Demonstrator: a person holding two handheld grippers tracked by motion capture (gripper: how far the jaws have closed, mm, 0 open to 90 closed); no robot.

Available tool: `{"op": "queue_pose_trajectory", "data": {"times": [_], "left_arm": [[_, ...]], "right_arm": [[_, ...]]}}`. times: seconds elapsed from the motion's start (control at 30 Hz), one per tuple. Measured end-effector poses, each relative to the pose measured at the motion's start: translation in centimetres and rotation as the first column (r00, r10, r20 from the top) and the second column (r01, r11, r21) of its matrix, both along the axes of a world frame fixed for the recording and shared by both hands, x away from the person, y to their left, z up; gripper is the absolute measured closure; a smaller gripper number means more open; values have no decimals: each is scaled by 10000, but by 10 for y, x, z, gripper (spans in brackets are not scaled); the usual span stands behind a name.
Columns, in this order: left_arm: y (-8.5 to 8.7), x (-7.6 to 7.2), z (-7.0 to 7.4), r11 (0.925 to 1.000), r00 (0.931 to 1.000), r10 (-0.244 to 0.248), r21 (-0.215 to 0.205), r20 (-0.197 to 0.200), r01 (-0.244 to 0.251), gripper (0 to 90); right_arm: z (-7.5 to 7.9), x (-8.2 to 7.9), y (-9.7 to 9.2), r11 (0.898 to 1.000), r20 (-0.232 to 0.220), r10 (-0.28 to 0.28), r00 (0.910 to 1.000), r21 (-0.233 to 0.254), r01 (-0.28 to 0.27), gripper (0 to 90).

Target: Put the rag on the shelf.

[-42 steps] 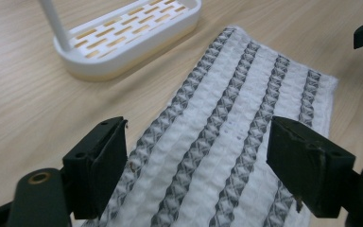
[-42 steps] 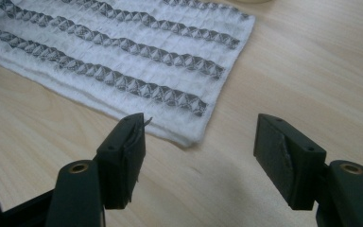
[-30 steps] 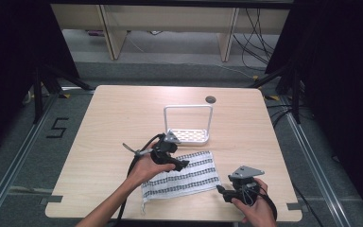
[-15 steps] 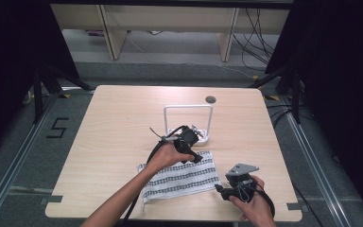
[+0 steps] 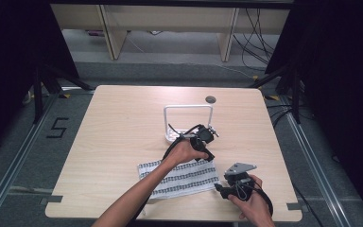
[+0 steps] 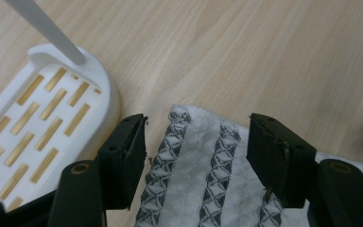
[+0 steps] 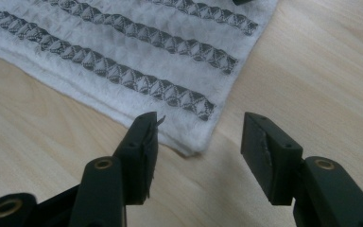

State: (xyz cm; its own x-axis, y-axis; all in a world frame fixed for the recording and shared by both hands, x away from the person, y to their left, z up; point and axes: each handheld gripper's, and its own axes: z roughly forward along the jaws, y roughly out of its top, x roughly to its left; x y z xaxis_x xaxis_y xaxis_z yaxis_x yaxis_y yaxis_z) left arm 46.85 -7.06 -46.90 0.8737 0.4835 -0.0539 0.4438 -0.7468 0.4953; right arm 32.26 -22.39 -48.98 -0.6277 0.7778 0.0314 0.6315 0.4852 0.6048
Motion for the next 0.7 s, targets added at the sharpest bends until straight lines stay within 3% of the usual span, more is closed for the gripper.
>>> {"op": "queue_pose_trajectory", "data": {"times": [0.03,0.37,0.7], "left_arm": [[-2,1,-4,9999,9998,170,-7,-98,-170,373],[-5,5,-13,9997,9994,190,189,-282,-184,390],[-9,3,-17,9988,9992,-405,287,-53,406,588]], "right_arm": [[0,1,1,9999,-112,-97,9999,73,98,494],[-5,5,4,10000,-241,-56,9997,79,58,516],[-9,8,7,10000,-128,-11,9999,-44,11,587]]}}
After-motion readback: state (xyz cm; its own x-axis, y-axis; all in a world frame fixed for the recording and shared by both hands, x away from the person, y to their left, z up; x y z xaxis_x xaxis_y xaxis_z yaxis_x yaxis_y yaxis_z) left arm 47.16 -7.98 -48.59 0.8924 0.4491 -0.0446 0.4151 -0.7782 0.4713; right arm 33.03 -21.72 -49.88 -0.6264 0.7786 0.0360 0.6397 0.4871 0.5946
